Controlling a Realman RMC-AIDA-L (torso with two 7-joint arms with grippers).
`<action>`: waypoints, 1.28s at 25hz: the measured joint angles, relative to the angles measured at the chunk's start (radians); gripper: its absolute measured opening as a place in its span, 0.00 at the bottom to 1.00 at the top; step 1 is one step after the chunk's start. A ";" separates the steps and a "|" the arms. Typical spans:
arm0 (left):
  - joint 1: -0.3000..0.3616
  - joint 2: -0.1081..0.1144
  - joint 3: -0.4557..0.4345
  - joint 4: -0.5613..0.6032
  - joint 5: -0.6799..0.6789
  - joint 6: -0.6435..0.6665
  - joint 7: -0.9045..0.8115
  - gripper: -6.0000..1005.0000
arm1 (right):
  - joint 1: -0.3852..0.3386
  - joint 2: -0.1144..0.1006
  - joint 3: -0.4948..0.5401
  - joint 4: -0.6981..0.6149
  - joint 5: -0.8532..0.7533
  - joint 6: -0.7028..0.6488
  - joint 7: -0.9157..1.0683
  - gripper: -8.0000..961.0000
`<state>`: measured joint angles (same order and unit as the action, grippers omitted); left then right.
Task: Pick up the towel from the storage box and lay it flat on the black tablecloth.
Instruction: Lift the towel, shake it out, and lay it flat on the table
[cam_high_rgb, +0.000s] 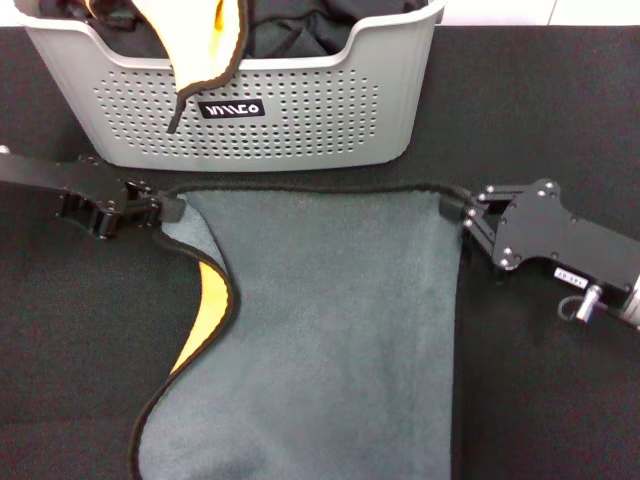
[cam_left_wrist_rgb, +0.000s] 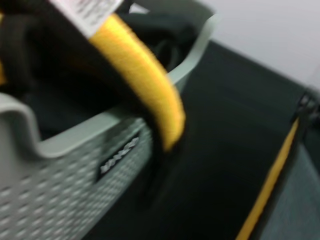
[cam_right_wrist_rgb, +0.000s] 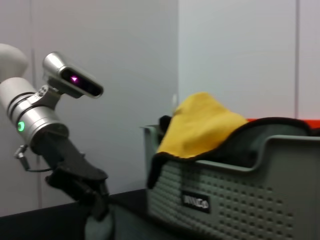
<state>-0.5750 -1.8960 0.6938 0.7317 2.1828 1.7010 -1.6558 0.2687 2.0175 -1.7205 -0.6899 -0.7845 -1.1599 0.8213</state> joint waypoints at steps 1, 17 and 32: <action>-0.008 -0.001 0.000 0.002 0.022 -0.018 -0.006 0.02 | 0.008 0.000 0.001 0.013 0.013 0.006 -0.008 0.12; -0.118 -0.083 0.051 0.252 0.383 -0.102 -0.049 0.02 | 0.202 0.012 0.003 0.203 0.051 0.084 -0.013 0.13; -0.170 -0.172 0.256 0.355 0.584 -0.207 -0.112 0.02 | 0.274 0.012 -0.003 0.229 0.074 0.171 -0.003 0.14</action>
<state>-0.7451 -2.0684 0.9494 1.0868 2.7663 1.4944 -1.7674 0.5427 2.0293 -1.7236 -0.4609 -0.7106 -0.9890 0.8188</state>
